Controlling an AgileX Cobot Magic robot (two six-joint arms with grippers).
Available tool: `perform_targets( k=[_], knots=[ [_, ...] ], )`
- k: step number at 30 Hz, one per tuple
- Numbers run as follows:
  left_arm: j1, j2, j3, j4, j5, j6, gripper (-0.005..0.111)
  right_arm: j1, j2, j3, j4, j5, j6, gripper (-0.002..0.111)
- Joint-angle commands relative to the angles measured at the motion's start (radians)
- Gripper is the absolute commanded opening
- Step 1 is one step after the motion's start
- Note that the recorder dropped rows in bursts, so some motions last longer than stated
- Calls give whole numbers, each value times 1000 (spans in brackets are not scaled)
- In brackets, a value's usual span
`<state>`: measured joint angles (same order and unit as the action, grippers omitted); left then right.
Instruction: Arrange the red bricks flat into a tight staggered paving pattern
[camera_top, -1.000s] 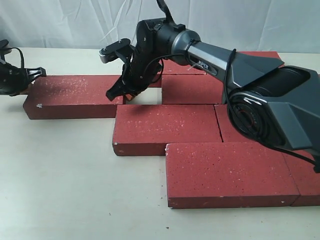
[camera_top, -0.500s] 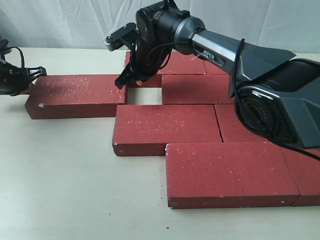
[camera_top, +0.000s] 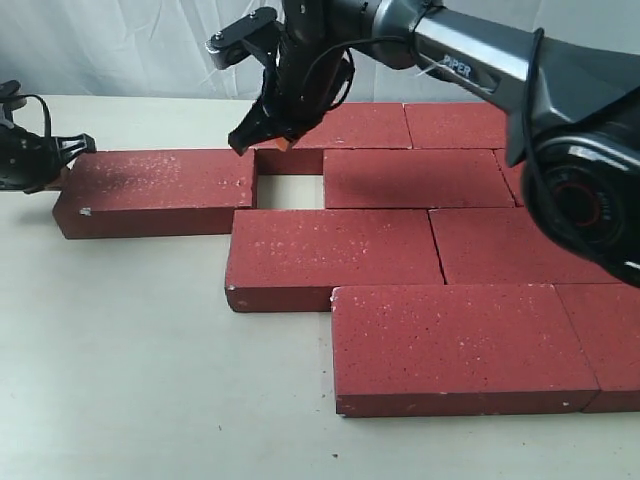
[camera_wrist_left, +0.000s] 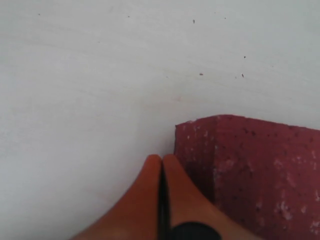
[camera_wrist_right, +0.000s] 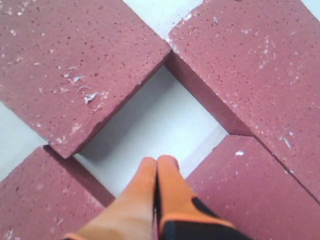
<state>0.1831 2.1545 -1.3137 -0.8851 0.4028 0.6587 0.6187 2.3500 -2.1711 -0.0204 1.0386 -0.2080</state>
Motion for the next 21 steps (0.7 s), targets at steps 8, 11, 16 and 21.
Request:
perform_targets(
  k=[8,11,16,21],
  knots=[
    [-50,4,-2,-41,22,0,0,-3,-350,546,-44,-243,-25,-1],
    [-64,4,-2,-41,26,0,0,-5,-419,644,-87,-267,5,-1],
    [-92,4,-2,-50,25,0,0,-77,-500,765,-51,-304,3,-1],
    [-114,4,-2,-53,25,0,0,-173,-584,867,-33,-287,1,-1]
  ],
)
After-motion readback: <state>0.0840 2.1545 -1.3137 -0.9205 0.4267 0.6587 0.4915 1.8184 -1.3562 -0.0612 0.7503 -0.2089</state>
